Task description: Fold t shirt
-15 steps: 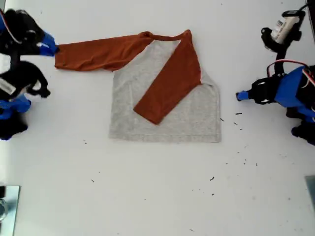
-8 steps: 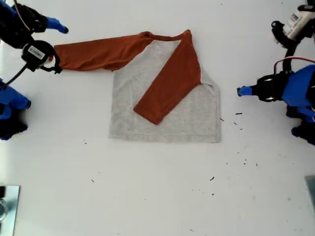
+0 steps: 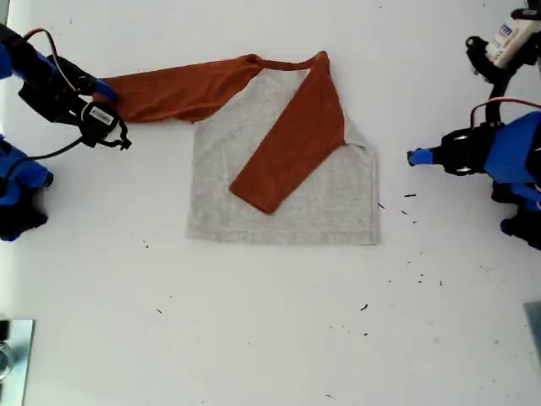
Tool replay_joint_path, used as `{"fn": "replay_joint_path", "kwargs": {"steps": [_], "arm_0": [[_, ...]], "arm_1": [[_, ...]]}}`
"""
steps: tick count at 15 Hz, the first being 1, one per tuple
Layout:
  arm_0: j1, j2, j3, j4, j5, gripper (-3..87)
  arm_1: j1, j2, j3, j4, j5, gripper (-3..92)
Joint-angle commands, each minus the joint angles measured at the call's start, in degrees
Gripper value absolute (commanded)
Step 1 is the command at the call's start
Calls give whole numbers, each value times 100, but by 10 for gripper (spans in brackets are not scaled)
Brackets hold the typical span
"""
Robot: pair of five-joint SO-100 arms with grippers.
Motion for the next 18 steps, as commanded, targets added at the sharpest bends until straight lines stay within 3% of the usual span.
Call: {"fn": "replay_joint_path", "kwargs": {"steps": [1,3,7,9,10,11,12,13,14,16,18], "arm_0": [[-149,-97,-88,-387,114,-3],[114,-35,-615,-290,114,-3],[2039,0,-2988,729,-650,-3],[3691,-1784,-5827,1063,-800,-3],[4474,-3463,-8596,1564,-167,-3],[5080,-4544,-10573,1292,721,36],[5300,-4307,-10318,782,809,216],[5229,-4087,-10301,976,1274,418],[4896,-3630,-9817,1512,1028,365],[4395,-2628,-8604,1934,1169,166],[4069,-1222,-6917,1591,1318,135]], "arm_1": [[-9,105,308,-26,-88,35],[-18,105,308,-9,-53,35],[-18,105,316,18,18,35],[9,105,325,18,44,35],[18,105,325,26,62,35],[18,105,325,35,88,35],[26,105,325,44,105,35],[26,105,325,62,123,35],[18,105,325,62,141,35],[35,105,325,70,158,35],[44,105,325,70,167,35]]}}
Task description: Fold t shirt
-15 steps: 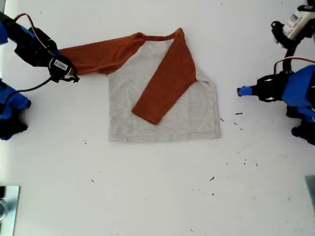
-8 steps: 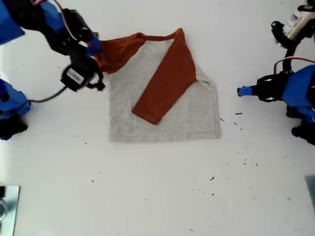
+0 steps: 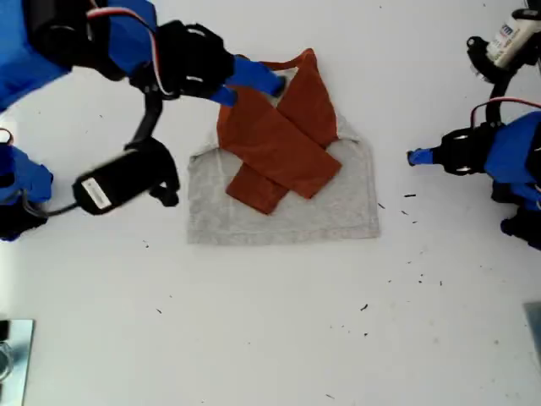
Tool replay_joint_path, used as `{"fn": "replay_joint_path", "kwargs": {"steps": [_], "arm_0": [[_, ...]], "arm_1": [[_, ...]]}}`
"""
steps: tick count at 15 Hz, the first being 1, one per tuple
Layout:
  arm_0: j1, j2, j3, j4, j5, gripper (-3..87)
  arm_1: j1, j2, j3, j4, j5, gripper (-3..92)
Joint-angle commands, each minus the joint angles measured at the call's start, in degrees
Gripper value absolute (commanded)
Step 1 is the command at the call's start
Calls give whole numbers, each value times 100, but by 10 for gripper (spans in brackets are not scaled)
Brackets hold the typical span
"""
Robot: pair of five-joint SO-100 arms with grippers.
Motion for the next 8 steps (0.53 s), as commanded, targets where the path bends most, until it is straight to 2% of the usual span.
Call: {"fn": "replay_joint_path", "kwargs": {"steps": [1,4,5,6,8], "arm_0": [[-378,2109,2329,-721,185,100],[-571,4465,7005,-1978,-527,61],[-571,5361,8376,-2303,-888,-2],[-536,6196,9343,-2355,-1116,-3],[-396,7119,9677,-1881,-1424,-3]], "arm_1": [[44,105,325,70,97,35],[53,105,334,70,105,35],[62,105,334,70,123,35],[62,97,334,62,158,35],[-53,-290,70,-141,519,34]]}}
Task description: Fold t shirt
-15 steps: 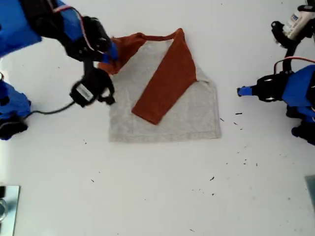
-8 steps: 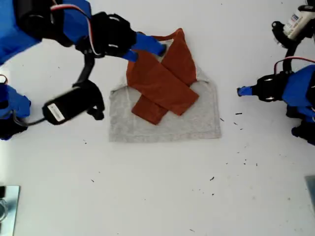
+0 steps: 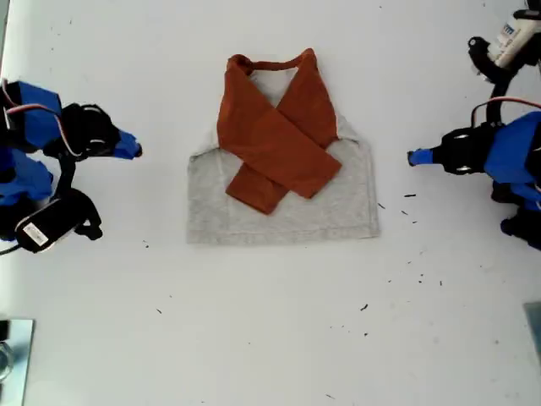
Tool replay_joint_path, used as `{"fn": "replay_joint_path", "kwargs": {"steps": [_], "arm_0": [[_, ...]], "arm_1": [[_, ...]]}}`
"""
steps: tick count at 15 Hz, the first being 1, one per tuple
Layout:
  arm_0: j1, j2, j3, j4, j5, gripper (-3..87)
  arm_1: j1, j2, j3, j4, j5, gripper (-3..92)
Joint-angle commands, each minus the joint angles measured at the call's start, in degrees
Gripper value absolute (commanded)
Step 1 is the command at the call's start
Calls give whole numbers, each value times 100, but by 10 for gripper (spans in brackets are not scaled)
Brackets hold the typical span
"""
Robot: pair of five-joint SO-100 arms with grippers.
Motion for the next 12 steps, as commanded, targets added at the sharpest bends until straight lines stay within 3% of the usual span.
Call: {"fn": "replay_joint_path", "kwargs": {"steps": [1,2,3,4,6,10,12], "arm_0": [[316,387,-492,510,-439,-3],[571,-255,-1424,844,-501,2],[888,-967,-2479,1239,-615,106],[1187,-1626,-3489,1591,-624,237],[1626,-2250,-4324,1687,-571,273],[2127,-2856,-2531,26,-712,280],[2584,-3691,-2540,-536,-923,280]], "arm_1": [[-132,-905,-773,-105,360,34],[-44,-2329,-2180,229,325,34],[-26,-3937,-3788,800,264,84],[-272,-5133,-5265,1283,149,347],[-738,-6311,-6794,1731,220,365],[-1450,-6732,-5563,334,1046,294],[-1802,-7655,-5440,-229,1380,277]]}}
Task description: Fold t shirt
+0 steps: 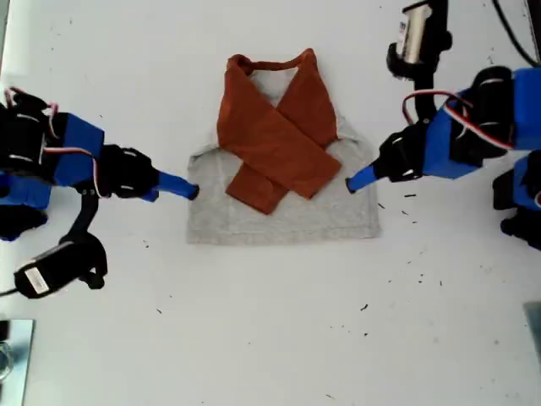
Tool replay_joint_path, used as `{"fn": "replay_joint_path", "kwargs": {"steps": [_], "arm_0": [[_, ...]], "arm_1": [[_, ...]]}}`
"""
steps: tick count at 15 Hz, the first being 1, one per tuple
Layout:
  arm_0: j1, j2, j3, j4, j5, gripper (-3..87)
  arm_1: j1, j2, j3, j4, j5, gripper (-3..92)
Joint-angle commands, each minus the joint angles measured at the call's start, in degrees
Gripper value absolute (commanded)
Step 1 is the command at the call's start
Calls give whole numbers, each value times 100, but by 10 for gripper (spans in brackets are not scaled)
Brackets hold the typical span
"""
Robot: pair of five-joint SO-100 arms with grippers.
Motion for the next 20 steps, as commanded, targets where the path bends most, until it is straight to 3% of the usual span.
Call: {"fn": "replay_joint_path", "kwargs": {"steps": [1,4,6,7,9,10,13,17,20], "arm_0": [[510,-694,-97,-773,-229,280],[729,-1617,-299,-1652,-343,277],[562,-2672,-870,-1644,-264,264],[439,-3261,-1204,-1626,-185,228],[272,-3937,-1846,-1477,-62,-2],[211,-3964,-2004,-1477,18,-3],[457,-3621,-2619,-940,185,-3],[1512,-2663,-2918,-712,9,-3],[2180,-2558,-2936,-817,-439,-3]], "arm_1": [[-378,-853,-88,-677,334,271],[-633,-1775,-44,-1187,650,253],[-738,-2101,132,-1503,809,234],[-773,-2180,211,-1696,853,223],[-773,-2259,396,-2136,853,110],[-800,-2285,387,-2224,844,35],[-1002,-1705,114,-2013,668,32],[-1951,-53,-747,-554,299,31],[-2742,105,-791,-896,545,31]]}}
